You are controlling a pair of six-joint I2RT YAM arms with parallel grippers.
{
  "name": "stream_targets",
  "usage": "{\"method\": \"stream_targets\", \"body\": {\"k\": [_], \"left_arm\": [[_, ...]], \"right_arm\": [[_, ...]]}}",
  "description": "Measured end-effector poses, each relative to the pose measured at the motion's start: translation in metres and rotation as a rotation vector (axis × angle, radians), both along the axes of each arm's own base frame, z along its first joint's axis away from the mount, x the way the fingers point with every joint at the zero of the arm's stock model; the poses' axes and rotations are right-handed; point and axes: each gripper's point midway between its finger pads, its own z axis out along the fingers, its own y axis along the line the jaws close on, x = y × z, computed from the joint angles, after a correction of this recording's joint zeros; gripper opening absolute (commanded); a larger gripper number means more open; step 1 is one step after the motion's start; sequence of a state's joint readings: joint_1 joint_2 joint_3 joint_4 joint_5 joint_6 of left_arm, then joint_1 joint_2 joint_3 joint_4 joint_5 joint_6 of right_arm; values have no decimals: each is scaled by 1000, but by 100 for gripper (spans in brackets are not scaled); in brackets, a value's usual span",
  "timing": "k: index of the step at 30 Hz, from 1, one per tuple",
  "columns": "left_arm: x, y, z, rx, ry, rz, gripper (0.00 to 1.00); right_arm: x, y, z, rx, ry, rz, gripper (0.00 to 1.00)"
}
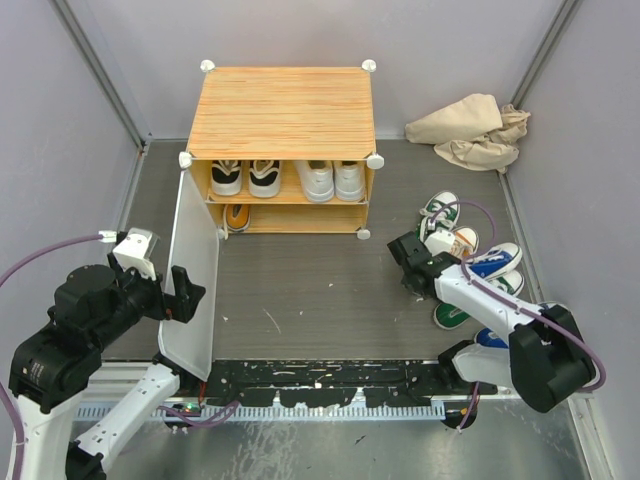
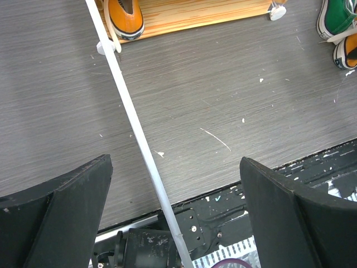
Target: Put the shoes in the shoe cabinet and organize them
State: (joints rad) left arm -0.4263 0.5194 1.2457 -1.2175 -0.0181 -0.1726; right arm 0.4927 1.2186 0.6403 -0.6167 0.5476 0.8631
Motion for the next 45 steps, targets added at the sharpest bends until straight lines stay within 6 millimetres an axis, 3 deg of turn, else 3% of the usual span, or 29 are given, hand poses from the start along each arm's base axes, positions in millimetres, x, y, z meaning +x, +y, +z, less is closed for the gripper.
{"method": "stream_targets", "body": {"k": [6,9,18,22,28,34,38,41,45], "left_arm": [[0,0,0,-2,1,1,98],[-1,-1,0,-5,-1,-3,98],[-9,-4,8,-47,-27,-25,98],[-13,-4,14,-68,-45,-29,98],[-21,0,18,-101,-76,-15,98],[-24,4,15,-102,-68,6,98],[-25,4,13,-108,-56,15,98],[-25,5,13,-109,-55,20,98],[-24,6,13,-105,-49,25,98]], "right_arm": [[-5,0,14,18,-34,24,1],[-21,7,31,31,-49,69,1],[-80,99,125,190,-143,406,1],[-99,140,147,192,-142,570,1],[-122,200,136,117,-104,776,1],[-126,239,123,120,-102,900,1],[-106,264,112,99,-84,947,1],[-78,286,95,105,-59,966,1],[-47,300,76,94,-47,991,1]]}}
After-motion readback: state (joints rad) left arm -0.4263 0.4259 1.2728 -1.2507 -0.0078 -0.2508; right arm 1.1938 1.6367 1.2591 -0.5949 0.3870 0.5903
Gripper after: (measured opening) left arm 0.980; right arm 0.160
